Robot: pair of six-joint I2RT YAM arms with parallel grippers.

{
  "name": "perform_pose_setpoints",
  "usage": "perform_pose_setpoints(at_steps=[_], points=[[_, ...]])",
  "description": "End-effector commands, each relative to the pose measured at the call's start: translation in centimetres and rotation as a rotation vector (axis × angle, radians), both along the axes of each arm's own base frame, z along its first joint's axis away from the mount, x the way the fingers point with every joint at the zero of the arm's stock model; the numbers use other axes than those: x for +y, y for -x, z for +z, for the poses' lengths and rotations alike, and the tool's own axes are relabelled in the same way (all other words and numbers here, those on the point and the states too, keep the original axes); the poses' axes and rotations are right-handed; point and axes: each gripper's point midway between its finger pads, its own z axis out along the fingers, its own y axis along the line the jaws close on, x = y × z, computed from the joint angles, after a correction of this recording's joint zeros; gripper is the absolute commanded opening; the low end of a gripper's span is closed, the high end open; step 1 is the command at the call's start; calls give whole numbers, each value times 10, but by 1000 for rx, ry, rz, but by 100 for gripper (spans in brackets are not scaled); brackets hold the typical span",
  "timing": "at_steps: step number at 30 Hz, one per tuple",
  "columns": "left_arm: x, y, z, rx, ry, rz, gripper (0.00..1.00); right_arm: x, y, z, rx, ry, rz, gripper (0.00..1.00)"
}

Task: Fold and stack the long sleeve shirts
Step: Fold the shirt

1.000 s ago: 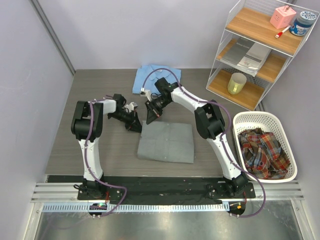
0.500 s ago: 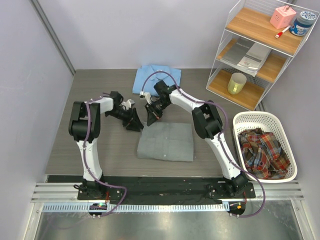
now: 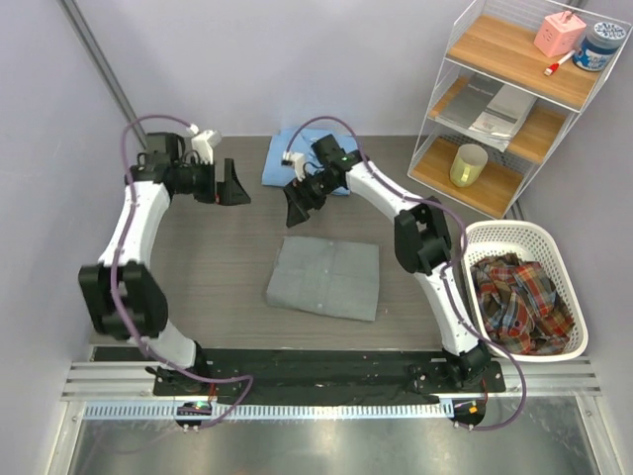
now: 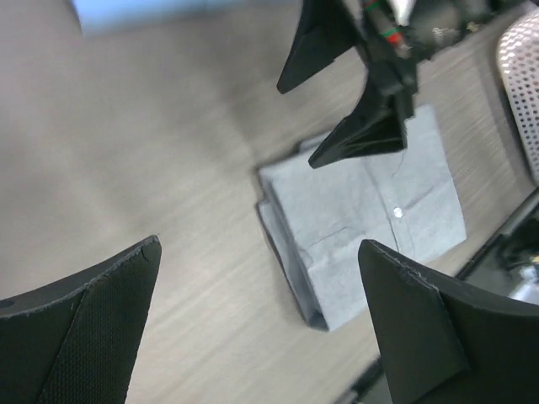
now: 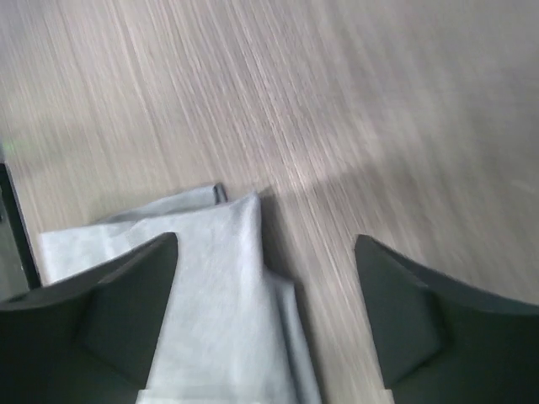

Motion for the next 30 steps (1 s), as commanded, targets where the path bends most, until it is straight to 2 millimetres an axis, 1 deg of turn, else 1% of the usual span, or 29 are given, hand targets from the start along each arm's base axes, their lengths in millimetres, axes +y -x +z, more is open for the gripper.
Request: perform_pose_setpoints(at_steps=[1, 2, 3, 4, 5, 6, 7, 8, 9, 10, 11, 12, 13, 14, 15, 16, 17, 19, 20, 21, 22, 23, 24, 25, 26, 27, 28, 29, 30], points=[[-12, 19, 99, -429, -17, -153, 100, -22, -10, 173, -324, -136, -118, 98], [-19, 24, 105, -435, 29, -166, 100, -35, 5, 184, -306, -141, -162, 100], [-27, 37, 112, -456, 68, -238, 100, -42, 5, 190, -236, -163, -275, 100], [-39, 51, 115, -460, 114, -309, 100, -50, 13, 187, -202, -156, -293, 100], [-49, 61, 114, -427, 150, -346, 100, -59, 35, 165, -84, -146, -283, 100], [-66, 82, 106, -329, 177, -391, 100, -67, 54, 177, -38, -198, -254, 100], [-91, 103, 99, -278, 198, -488, 100, -69, 76, 180, 72, -236, -255, 100], [-103, 117, 92, -226, 226, -531, 100, -78, 104, 141, 221, -200, -278, 100], [-114, 138, 71, -117, 281, -562, 100, -78, 118, 162, 181, -289, -263, 100], [-132, 149, 67, -46, 328, -566, 100, -77, 134, 160, 309, -320, -316, 100], [-137, 156, 63, -12, 350, -548, 100, -84, 160, 125, 434, -300, -349, 100], [-146, 169, 57, 62, 416, -552, 100, -79, 159, 136, 390, -393, -339, 100], [-152, 175, 39, 152, 459, -509, 100, -76, 173, 144, 461, -429, -358, 100], [-156, 182, 32, 187, 469, -498, 100, -77, 187, 127, 500, -415, -357, 100], [-163, 190, 26, 217, 472, -503, 100, -72, 194, 126, 505, -420, -334, 100], [-168, 194, 21, 234, 482, -500, 100, -64, 208, 120, 521, -406, -300, 100], [-172, 195, 11, 259, 495, -469, 100, -62, 217, 111, 546, -393, -294, 100], [-177, 194, -9, 328, 480, -418, 100, -59, 224, 100, 553, -379, -278, 100], [-180, 191, -18, 382, 500, -379, 100, -60, 228, 85, 589, -353, -277, 100], [-180, 187, -33, 439, 489, -341, 100, -60, 233, 78, 615, -341, -260, 100], [-180, 184, -44, 473, 477, -304, 100, -60, 235, 72, 638, -329, -253, 100], [-179, 185, -54, 516, 474, -276, 100, -62, 239, 56, 681, -295, -259, 100], [-182, 178, -56, 506, 487, -266, 100, -63, 242, 50, 710, -281, -254, 100], [-181, 175, -68, 539, 474, -241, 100, -64, 247, 46, 742, -265, -240, 100], [-179, 170, -78, 556, 460, -206, 100, -68, 250, 31, 782, -231, -253, 100], [-172, 163, -88, 568, 451, -163, 100, -75, 249, 21, 794, -205, -268, 100], [-165, 157, -104, 590, 434, -120, 100, -82, 250, 10, 814, -183, -288, 100], [-158, 151, -116, 600, 418, -78, 100, -94, 247, -6, 861, -144, -331, 100], [-147, 145, -127, 613, 412, -44, 99, -103, 247, -19, 846, -120, -317, 100]])
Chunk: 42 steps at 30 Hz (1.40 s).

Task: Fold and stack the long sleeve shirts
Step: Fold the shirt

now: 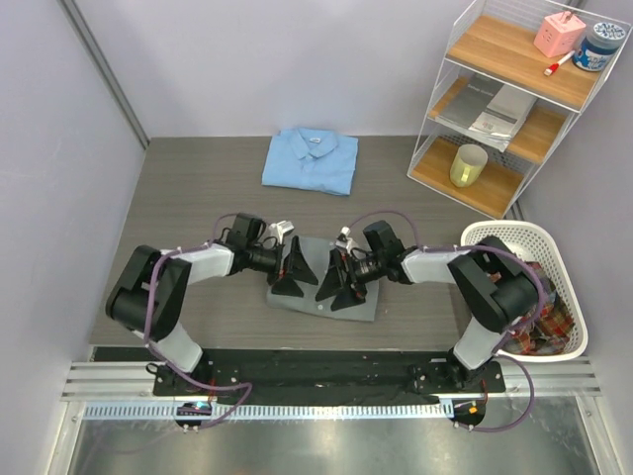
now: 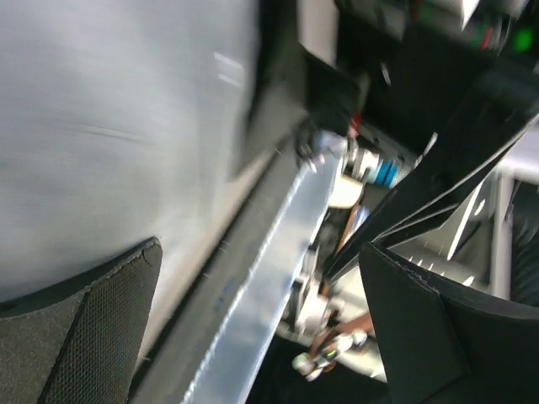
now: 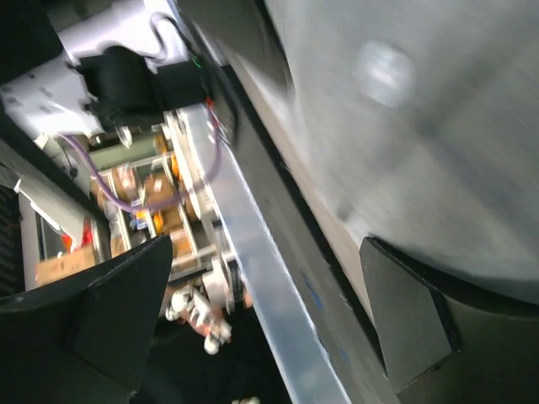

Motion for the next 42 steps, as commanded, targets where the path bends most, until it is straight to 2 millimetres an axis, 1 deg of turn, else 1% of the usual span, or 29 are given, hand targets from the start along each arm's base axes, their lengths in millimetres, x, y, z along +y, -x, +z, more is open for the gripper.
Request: perform_pose_setpoints(at_steps=[1, 2, 3, 5, 7, 8, 9, 11, 12, 13, 15, 17, 20, 22, 24, 25, 27, 28, 30, 31, 32, 34, 36, 37, 38, 39, 40, 41, 42], points=[[30, -37, -52, 69, -105, 167, 99, -30, 10, -33, 69, 41, 69, 100], [34, -39, -60, 82, -125, 177, 99, -42, 18, -44, 148, 102, 70, 100], [41, -35, -68, 127, -149, 188, 98, -53, 14, -59, 149, 121, 69, 100], [47, -31, -77, 162, -175, 205, 98, -66, 7, -68, 188, 176, 50, 100], [51, -29, -79, 165, -187, 211, 98, -74, -9, -67, 139, 175, 58, 100], [50, -28, -71, 146, -167, 200, 98, -78, 0, -59, 183, 190, 89, 100], [50, -29, -63, 121, -143, 189, 97, -77, -1, -48, 163, 172, 115, 100], [49, -23, -37, 28, -79, 113, 97, -71, -11, -6, 71, 103, 144, 100], [46, -29, -8, -83, -31, 88, 98, -68, -16, 10, 18, 79, 144, 100], [42, -26, 15, -130, 41, 52, 99, -64, -29, 36, -77, 48, 135, 100], [31, -28, 54, -257, 96, 4, 100, -58, -44, 56, -132, 23, 104, 100], [15, -29, 70, -341, 97, -34, 100, -47, -70, 69, -211, 6, 44, 100], [-9, -38, 62, -335, 86, -51, 100, -38, -94, 56, -229, -5, -9, 100], [-20, -55, 46, -272, 94, -13, 100, -34, -102, 45, -197, -4, -14, 100], [-24, -76, 37, -285, 72, 26, 100, -39, -112, 22, -181, 23, -20, 100], [-24, -82, 16, -245, 47, 33, 99, -41, -119, 14, -191, 37, -26, 100], [-16, -103, -7, -207, -11, 106, 99, -52, -133, -14, -151, 68, -53, 100], [-10, -108, -29, -142, -47, 134, 98, -54, -144, -20, -166, 79, -60, 100], [10, -124, -50, -80, -83, 226, 98, -63, -156, -43, -169, 119, -71, 100], [16, -126, -58, -63, -98, 244, 97, -65, -168, -44, -211, 128, -65, 100], [25, -128, -67, -46, -123, 263, 97, -67, -168, -48, -189, 139, -63, 100], [31, -124, -70, -41, -133, 248, 97, -68, -177, -49, -183, 134, -71, 100], [35, -125, -57, -72, -114, 244, 97, -69, -181, -39, -207, 127, -67, 100], [33, -119, -45, -81, -71, 215, 97, -69, -187, -22, -246, 113, -71, 100], [31, -116, -34, -120, -40, 178, 97, -66, -183, -6, -224, 83, -68, 100], [30, -117, -7, -197, -11, 164, 97, -63, -185, 10, -231, 56, -73, 100], [28, -119, 8, -250, 7, 147, 98, -59, -188, 38, -297, 17, -82, 100], [25, -120, 21, -294, 22, 136, 98, -55, -188, 55, -261, -19, -112, 100], [22, -122, 33, -324, 34, 133, 98, -52, -186, 61, -264, -38, -129, 100]])
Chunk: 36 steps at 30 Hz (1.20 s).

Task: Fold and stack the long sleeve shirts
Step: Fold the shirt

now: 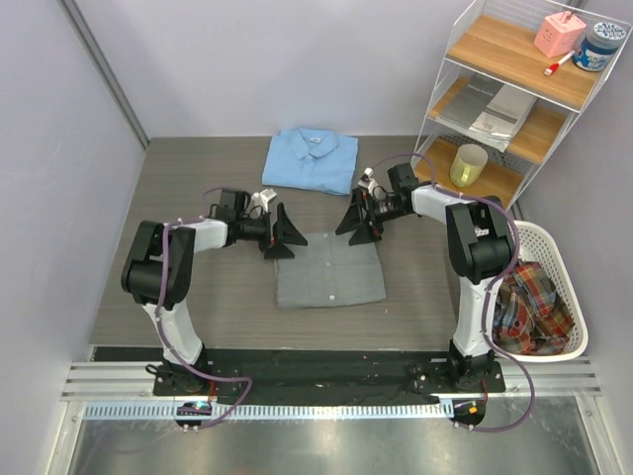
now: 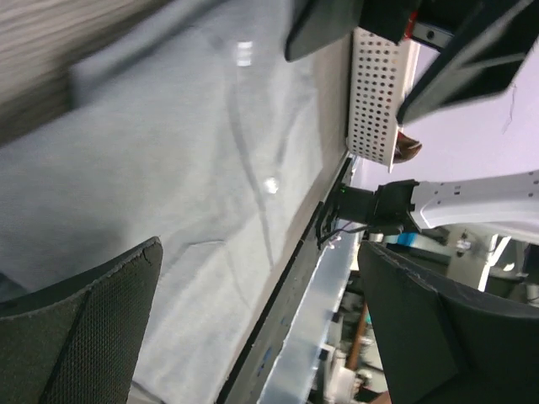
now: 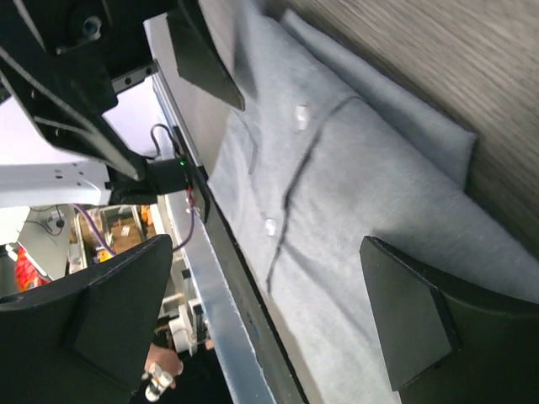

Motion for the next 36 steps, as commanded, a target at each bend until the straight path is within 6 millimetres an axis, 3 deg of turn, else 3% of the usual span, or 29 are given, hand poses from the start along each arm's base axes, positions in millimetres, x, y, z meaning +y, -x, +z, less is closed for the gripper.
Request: perform_pose_setpoints(at_steps=[1, 4, 5, 7, 10, 13, 17, 20, 23, 24, 25, 26, 28, 29, 30, 32, 33, 34, 36], points=[[-10, -15, 66, -265, 18, -41, 98, 10, -26, 80, -207, -102, -74, 100], [-23, -28, 64, -252, 9, -31, 98, 20, -36, 75, -185, -113, -91, 100], [-24, -34, 59, -249, -11, -13, 98, 21, -41, 55, -138, -100, -91, 100], [-25, -50, 44, -221, -24, 9, 97, 20, -50, 43, -136, -86, -95, 100], [-13, -74, 13, -178, -72, 41, 97, 14, -56, 16, -111, -57, -106, 100], [-1, -81, -9, -114, -99, 54, 96, 7, -61, -10, -95, -20, -119, 100], [9, -88, -16, -129, -123, 64, 96, -7, -77, -32, -127, 41, -143, 100], [28, -108, -6, -184, -139, 117, 95, -18, -95, -24, -209, 83, -147, 100], [42, -111, 22, -282, -125, 112, 95, -27, -106, 22, -319, 85, -140, 100], [40, -99, 45, -319, -99, 93, 95, -28, -104, 36, -340, 77, -133, 100], [34, -85, 59, -319, -49, 57, 93, -29, -96, 61, -374, 68, -128, 100], [29, -69, 69, -274, -11, 48, 93, -26, -87, 75, -366, 43, -123, 100], [11, -18, 91, -256, 43, -21, 92, -26, -59, 81, -292, 14, -129, 100], [3, 6, 102, -252, 78, -70, 92, -21, -41, 100, -289, -11, -123, 100], [-10, 45, 106, -238, 94, -133, 92, -17, -13, 90, -184, -24, -121, 100], [-21, 82, 109, -219, 114, -199, 91, 0, 25, 105, -189, -61, -83, 100], [-30, 109, 100, -179, 110, -252, 91, 2, 47, 89, -115, -59, -82, 100], [-32, 121, 102, -189, 112, -270, 91, 5, 59, 84, -96, -59, -71, 100], [-36, 137, 89, -136, 93, -288, 91, 12, 87, 70, -46, -49, -38, 100]])
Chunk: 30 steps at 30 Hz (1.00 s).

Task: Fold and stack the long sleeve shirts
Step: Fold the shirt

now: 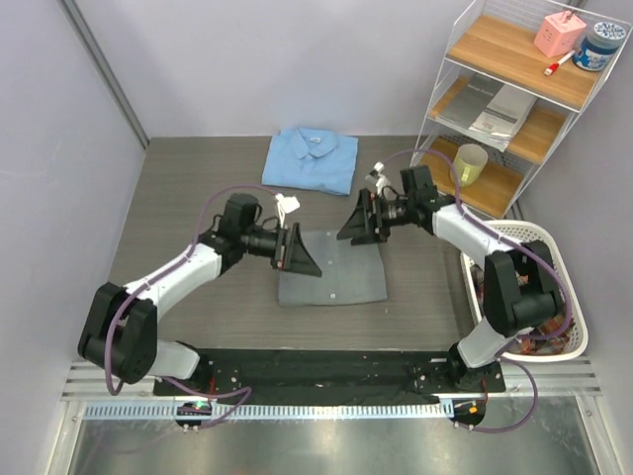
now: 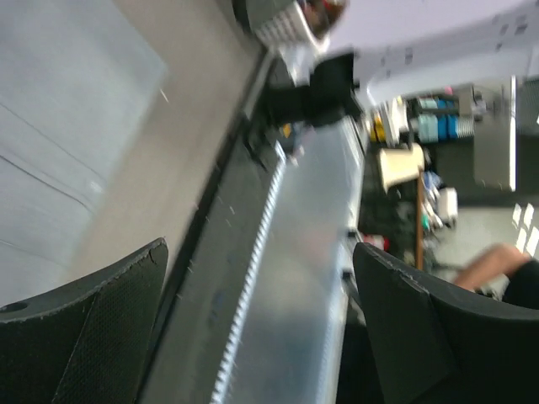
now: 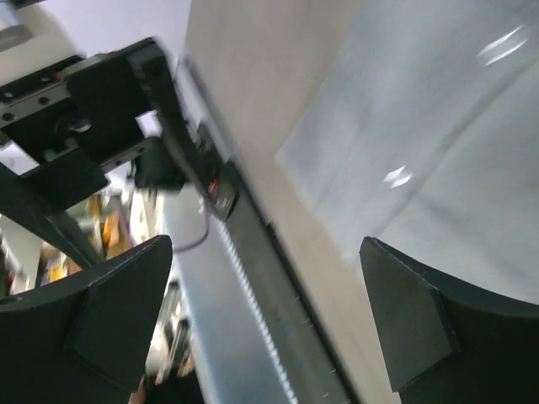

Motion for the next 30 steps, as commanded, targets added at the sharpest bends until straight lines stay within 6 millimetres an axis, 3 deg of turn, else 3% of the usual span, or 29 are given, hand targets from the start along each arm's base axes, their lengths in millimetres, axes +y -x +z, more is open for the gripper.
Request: perform_pose_setpoints(at_steps=[1, 5, 8, 10, 11, 12, 13, 14, 16, 17, 18, 19, 20, 21, 23, 24, 25, 26, 27, 29, 30], points=[[-2, 41, -37, 209, -54, -53, 90, 21, 58, -26, 164, -15, 69, 100], [7, 41, -90, 378, -164, 13, 90, 18, 70, -69, 236, 38, 67, 100], [25, 35, -137, 495, -266, 105, 90, 3, 76, -114, 307, 136, 71, 100], [33, 28, -152, 528, -292, 140, 90, -13, 75, -139, 372, 230, 54, 98], [31, 26, -148, 519, -272, 121, 90, -16, 59, -141, 304, 259, 69, 96], [27, 24, -138, 491, -240, 96, 90, -24, 62, -145, 335, 315, 83, 95], [22, 26, -121, 462, -185, 48, 91, -28, 53, -147, 305, 355, 89, 94], [18, 20, -89, 331, -122, 17, 93, -33, 26, -150, 177, 427, 115, 93], [17, 22, -52, 194, -57, -31, 97, -42, 12, -154, 120, 542, 189, 90], [20, 21, -40, 88, -43, -58, 98, -33, -12, -156, 0, 589, 276, 84], [29, 19, -17, 54, -48, -30, 98, -43, -17, -161, -21, 695, 318, 81], [36, 12, -11, 39, -58, 6, 99, -42, -26, -161, -64, 731, 353, 79], [53, -4, -3, 42, -47, 87, 99, -24, -37, -160, -137, 759, 417, 76], [64, -12, 5, 59, -42, 153, 99, -29, -42, -161, -218, 834, 498, 75], [99, -40, 13, 62, -40, 315, 99, -19, -39, -162, -347, 887, 651, 75], [107, -44, 15, 75, -51, 358, 98, -1, -29, -157, -494, 897, 811, 76], [123, -55, 18, 70, -59, 428, 99, 2, -25, -155, -580, 917, 901, 77], [139, -63, 20, 74, -53, 491, 99, -5, -5, -167, -604, 919, 1008, 77], [147, -68, 19, 78, -61, 535, 99, 12, -3, -149, -806, 885, 1125, 78], [163, -70, 10, 113, -91, 607, 99, 5, 26, -154, -876, 826, 1273, 79], [170, -71, 2, 130, -120, 645, 99, 8, 29, -140, -955, 797, 1298, 80]])
